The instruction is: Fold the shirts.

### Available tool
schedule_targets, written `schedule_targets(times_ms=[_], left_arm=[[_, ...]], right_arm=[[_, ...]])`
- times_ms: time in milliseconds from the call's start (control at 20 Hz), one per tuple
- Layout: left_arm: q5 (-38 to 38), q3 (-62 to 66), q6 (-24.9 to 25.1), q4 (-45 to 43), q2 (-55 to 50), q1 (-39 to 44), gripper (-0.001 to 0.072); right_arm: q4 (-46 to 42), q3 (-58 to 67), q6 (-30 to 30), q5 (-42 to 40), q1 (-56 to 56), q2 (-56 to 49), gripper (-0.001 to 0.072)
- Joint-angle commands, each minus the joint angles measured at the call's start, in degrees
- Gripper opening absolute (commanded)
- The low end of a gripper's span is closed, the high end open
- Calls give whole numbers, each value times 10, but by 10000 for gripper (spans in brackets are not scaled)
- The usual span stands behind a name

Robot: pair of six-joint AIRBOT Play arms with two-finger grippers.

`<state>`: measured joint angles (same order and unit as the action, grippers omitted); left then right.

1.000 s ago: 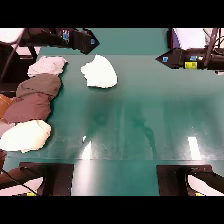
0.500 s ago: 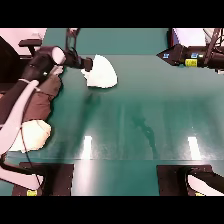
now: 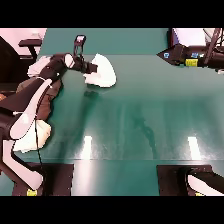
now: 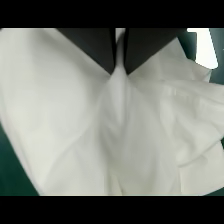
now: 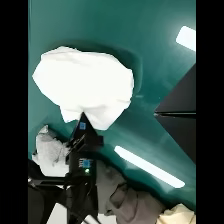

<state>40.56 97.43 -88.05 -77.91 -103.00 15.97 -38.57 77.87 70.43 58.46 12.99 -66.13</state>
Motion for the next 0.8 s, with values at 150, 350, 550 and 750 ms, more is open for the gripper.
schedule_targets(times_ms=[150,350,550,750], left_arm=[[78,143,18,-47,134,-2,27],[149,152,31,-45,283,30,26],[235,144,30,-44,307,113,27],[203,59,30,-15,271,201,156]], right_arm=[[-5,68,12,18,-14,25,18],[-6,166,16,55,-47,27,18],[-6,226,17,82,-94,27,18],[-6,242,17,117,-128,27,18]])
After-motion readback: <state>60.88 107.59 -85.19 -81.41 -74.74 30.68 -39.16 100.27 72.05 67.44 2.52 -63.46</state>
